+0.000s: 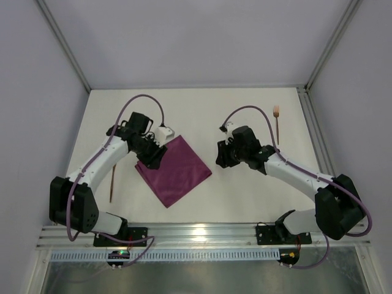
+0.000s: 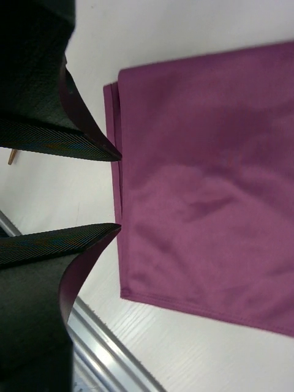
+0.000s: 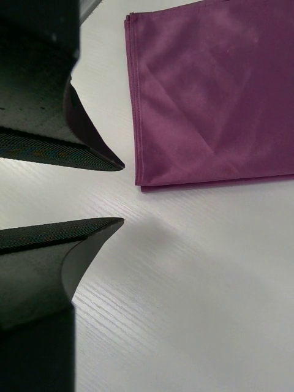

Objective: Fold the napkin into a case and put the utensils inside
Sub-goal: Pick up the top corner of the square folded napkin from the center of the board.

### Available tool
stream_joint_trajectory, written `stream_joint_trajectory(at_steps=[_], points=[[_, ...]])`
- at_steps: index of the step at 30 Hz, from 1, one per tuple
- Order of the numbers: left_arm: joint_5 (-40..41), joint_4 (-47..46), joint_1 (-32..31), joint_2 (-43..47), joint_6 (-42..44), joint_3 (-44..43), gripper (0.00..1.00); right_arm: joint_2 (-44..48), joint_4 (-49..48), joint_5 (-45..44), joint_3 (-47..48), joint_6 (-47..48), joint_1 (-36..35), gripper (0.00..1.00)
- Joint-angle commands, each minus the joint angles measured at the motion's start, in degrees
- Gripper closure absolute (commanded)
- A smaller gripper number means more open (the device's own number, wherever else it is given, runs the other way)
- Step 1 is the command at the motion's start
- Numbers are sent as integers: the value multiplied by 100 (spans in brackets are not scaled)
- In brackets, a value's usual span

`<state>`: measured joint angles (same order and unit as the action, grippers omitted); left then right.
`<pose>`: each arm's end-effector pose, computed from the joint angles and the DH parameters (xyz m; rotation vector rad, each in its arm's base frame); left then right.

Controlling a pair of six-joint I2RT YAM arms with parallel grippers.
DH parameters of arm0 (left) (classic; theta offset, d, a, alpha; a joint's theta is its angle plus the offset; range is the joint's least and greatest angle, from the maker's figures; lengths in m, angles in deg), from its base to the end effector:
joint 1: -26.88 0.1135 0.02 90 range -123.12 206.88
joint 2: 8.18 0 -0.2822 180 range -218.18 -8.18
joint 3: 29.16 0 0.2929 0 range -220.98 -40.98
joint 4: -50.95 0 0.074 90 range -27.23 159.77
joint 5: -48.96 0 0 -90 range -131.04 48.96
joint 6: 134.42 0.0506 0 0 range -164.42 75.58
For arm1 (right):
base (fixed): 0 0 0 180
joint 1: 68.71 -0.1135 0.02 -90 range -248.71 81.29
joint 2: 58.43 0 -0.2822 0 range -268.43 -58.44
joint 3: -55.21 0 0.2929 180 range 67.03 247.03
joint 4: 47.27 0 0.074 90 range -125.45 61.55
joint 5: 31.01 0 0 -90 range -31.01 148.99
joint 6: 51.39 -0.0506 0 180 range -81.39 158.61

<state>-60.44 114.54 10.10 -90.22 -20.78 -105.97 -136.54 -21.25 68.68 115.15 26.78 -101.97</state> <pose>0.2982 -0.1075 0.2528 1.0220 2.5244 -0.4340 0.2704 0.1875 0.2120 -0.5312 2.3447 0.5773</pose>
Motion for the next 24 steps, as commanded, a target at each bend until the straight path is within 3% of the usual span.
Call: stream_joint_trajectory(at_steps=[1,6,11,18,24], points=[[-231,605,-343,294,167,188,52,348,-303,-64,-92,138,-14,59],[-478,1369,-449,303,771,303,53,489,-488,-64,-250,138,-23,59],[330,2416,-449,14,1539,-259,54,717,-1093,-134,-601,50,-23,59],[129,2286,-449,47,1635,-524,53,955,-1384,-626,-909,260,-23,59],[375,1715,-870,917,2371,311,53,815,-1560,-512,-892,428,-14,59]])
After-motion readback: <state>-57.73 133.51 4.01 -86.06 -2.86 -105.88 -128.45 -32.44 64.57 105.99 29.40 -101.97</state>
